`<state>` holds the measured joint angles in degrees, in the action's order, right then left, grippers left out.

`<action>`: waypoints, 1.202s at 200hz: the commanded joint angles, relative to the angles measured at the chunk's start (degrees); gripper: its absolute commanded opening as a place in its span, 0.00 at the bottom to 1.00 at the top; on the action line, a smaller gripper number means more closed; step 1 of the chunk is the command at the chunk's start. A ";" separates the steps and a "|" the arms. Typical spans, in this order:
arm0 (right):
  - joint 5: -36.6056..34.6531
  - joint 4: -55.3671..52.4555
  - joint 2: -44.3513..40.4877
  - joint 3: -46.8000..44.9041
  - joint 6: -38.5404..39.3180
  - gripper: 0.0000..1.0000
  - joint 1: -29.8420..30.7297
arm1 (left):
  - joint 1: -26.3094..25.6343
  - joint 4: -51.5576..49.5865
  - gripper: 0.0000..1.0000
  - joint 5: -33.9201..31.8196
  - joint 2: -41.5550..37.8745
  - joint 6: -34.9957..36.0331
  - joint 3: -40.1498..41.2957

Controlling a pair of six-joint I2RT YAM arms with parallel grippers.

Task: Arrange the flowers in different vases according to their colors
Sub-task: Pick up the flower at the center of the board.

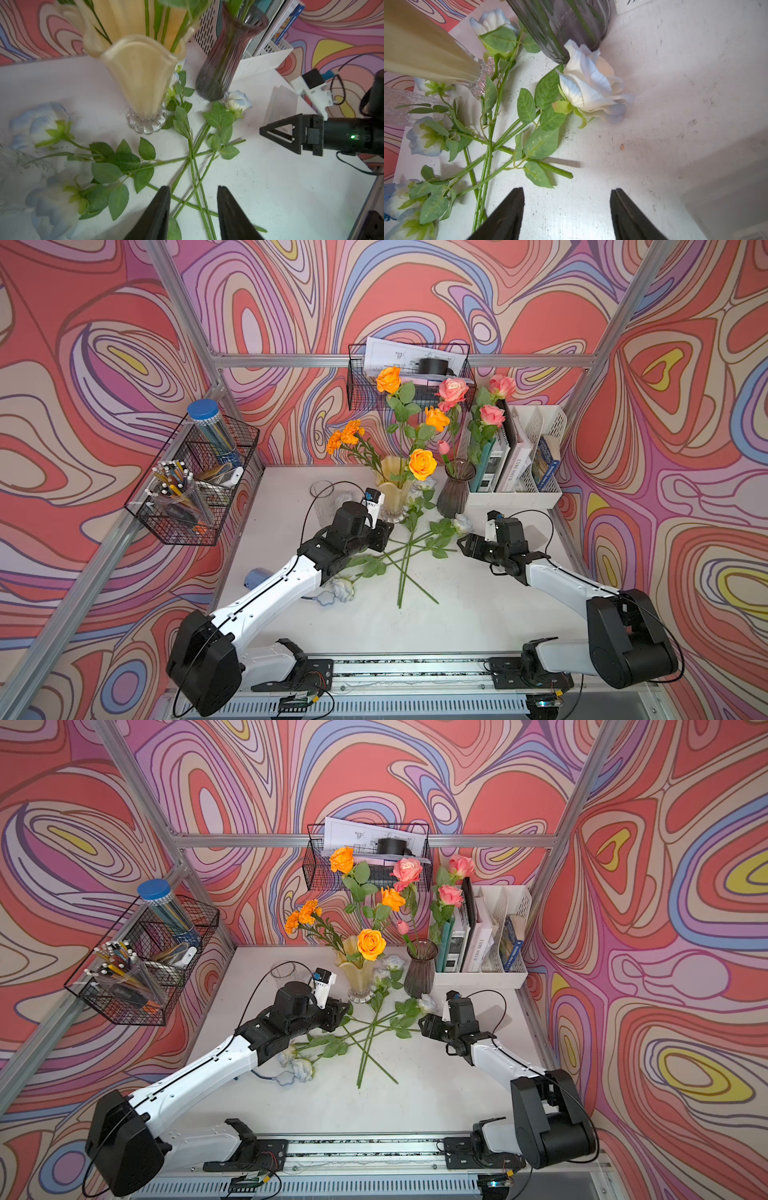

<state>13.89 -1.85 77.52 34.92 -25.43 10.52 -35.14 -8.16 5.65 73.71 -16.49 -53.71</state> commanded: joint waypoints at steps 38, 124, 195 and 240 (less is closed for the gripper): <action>-0.33 0.37 -0.40 -0.69 -0.24 0.67 -0.32 | -2.80 -5.52 0.33 5.00 16.55 5.64 -8.07; -1.05 -0.23 -1.62 -1.61 0.79 0.67 -0.32 | -3.10 -5.49 0.28 1.59 30.82 5.52 -16.85; -0.97 -0.06 -1.22 -1.43 0.95 0.67 -0.33 | -3.55 -10.34 0.21 -2.27 37.29 8.04 -22.22; -0.72 0.29 -0.55 -1.08 0.96 0.67 -0.33 | -3.97 -10.24 0.20 -2.11 39.10 8.69 -22.14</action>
<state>13.30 -2.11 76.95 34.04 -25.10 10.52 -38.44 -16.67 4.27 111.28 -8.99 -74.63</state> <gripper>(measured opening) 0.672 0.206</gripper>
